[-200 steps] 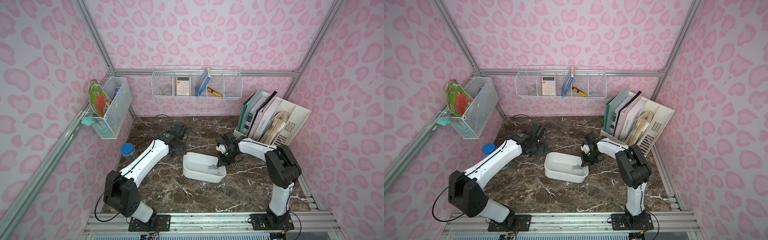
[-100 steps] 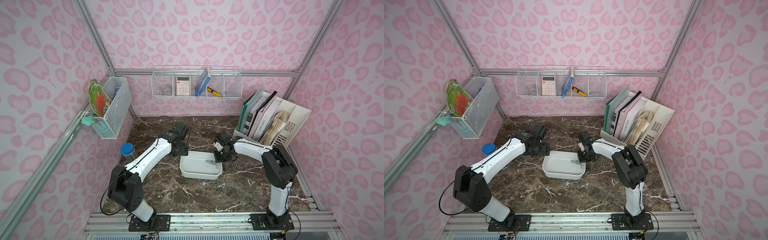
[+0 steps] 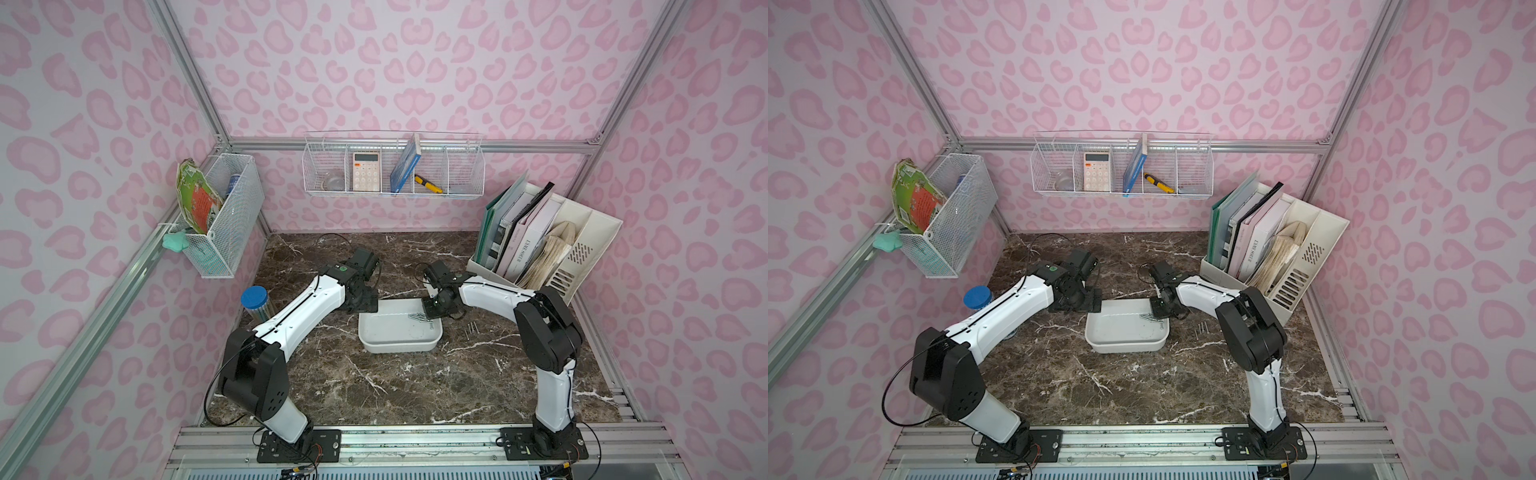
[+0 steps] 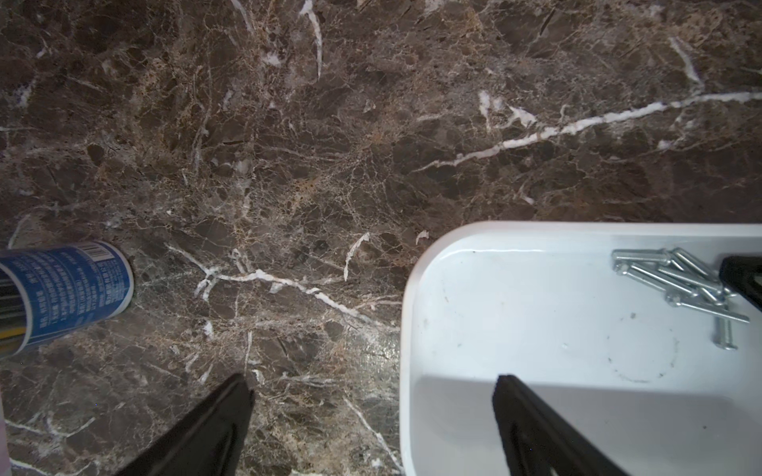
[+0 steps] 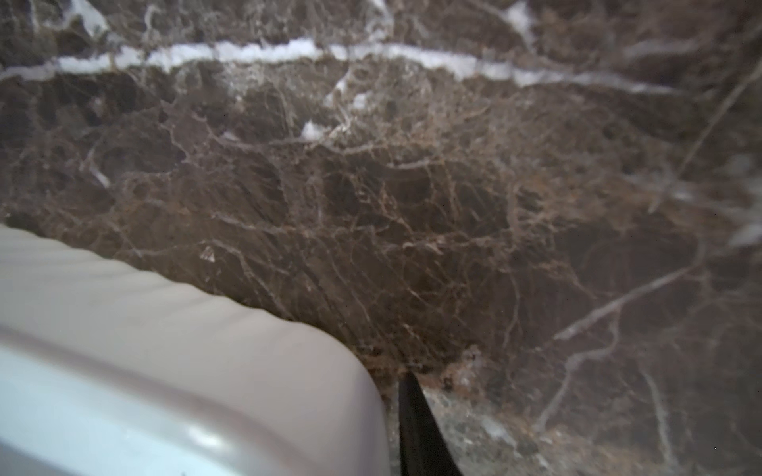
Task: Take out the screws from the storage box
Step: Adjust the storage box at the center of the board, then pick up the screw from the storage box.
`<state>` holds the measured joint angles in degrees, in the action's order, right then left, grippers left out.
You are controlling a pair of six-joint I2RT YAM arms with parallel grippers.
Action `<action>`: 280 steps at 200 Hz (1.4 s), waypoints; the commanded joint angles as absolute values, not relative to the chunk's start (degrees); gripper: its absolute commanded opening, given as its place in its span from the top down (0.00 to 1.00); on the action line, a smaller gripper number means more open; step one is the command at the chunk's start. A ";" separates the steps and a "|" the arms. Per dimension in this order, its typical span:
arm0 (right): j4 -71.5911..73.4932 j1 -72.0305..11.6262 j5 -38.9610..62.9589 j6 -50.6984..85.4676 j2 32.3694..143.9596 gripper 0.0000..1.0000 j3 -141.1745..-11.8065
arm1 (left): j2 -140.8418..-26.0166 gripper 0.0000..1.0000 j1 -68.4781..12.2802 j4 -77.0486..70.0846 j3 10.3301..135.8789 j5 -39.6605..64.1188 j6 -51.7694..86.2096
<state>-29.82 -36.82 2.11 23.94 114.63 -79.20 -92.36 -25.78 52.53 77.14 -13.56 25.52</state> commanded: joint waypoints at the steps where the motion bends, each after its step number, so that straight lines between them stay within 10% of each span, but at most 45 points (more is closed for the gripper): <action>1: -29.87 -37.03 -1.37 24.30 114.60 0.73 -80.30 | -92.47 0.04 -25.82 52.95 77.58 -13.07 25.31; 280: -23.94 -42.78 -3.77 5.83 108.21 0.70 -75.83 | -93.63 0.03 -24.22 50.93 76.82 -8.19 26.18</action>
<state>-24.03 -42.54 -2.74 7.42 107.24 -75.09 -93.65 -24.99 51.64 76.84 -10.41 25.58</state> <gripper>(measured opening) 0.291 0.968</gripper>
